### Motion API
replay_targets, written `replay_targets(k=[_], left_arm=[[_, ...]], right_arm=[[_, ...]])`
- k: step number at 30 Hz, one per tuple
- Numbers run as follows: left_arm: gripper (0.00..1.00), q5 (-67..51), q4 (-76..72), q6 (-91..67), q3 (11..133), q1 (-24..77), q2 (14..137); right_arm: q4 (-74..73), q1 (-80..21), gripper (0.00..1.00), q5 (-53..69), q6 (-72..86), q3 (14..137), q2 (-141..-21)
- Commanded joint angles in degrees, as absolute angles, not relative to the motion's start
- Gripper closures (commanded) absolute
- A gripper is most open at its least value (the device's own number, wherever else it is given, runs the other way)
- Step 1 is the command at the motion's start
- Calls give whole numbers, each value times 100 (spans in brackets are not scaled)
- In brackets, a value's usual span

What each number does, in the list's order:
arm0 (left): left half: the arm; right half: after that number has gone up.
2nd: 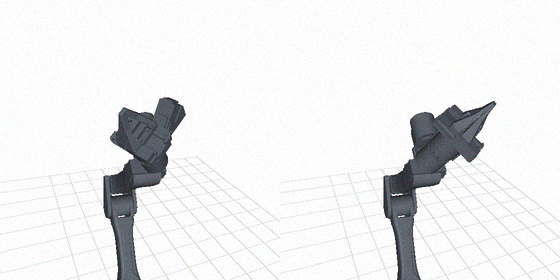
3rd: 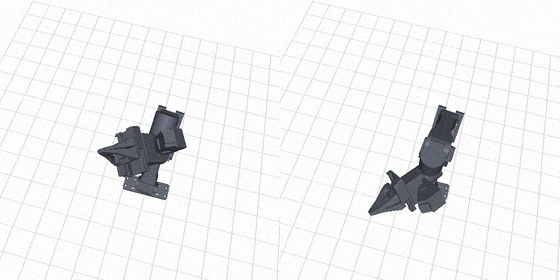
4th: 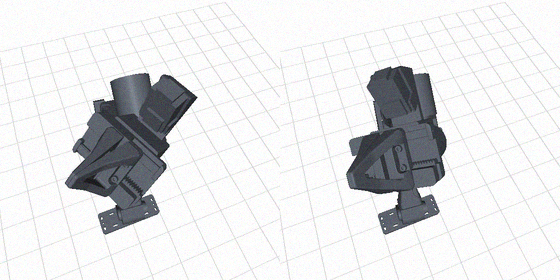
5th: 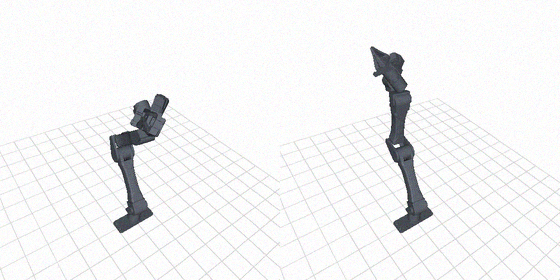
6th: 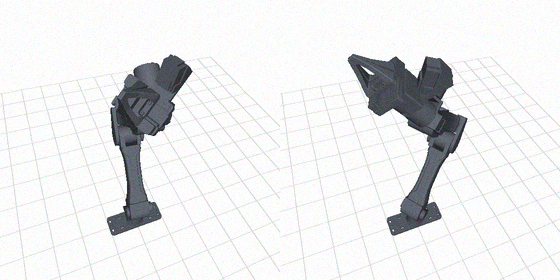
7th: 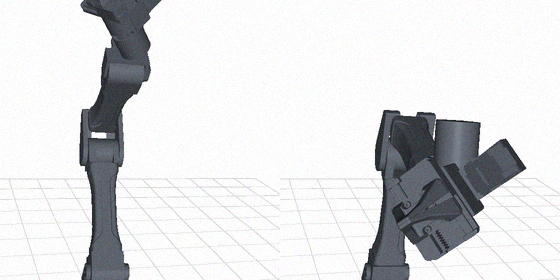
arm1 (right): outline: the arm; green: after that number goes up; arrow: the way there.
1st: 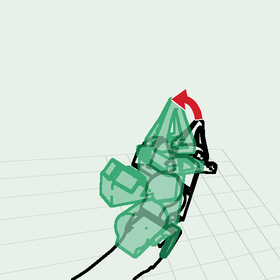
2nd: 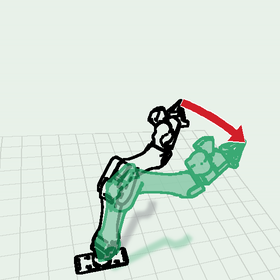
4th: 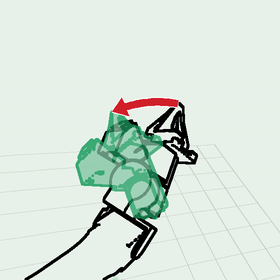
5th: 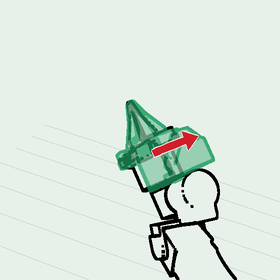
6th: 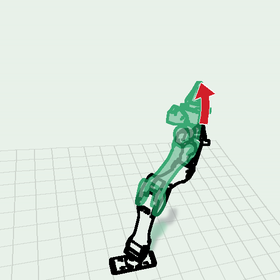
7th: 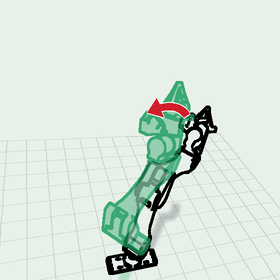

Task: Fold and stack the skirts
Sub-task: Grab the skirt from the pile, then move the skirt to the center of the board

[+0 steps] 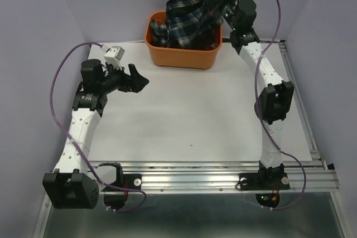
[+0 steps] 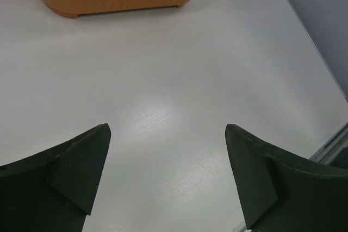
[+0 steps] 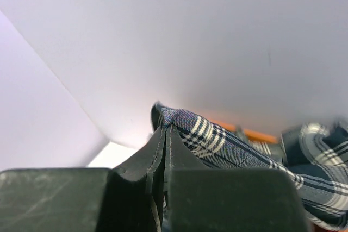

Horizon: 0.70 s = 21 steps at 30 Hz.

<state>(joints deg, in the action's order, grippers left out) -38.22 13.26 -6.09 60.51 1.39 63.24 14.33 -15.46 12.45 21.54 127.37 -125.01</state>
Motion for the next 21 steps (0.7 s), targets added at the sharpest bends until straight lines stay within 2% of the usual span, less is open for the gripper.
replay_targets(k=[1, 10, 21], left_arm=[[2, -3560, 967, -712, 6108, 114, 6073], [1, -3305, 581, -949, 6337, 88, 5863], [1, -3296, 272, -1099, 6530, 88, 5441]], right_arm=[[2689, -1573, 99, 1090, 2285, 13745, -12076], [3435, -1573, 99, 949, 2347, 14317, -11312], [3657, -1573, 99, 1344, 2320, 13650, -9608]])
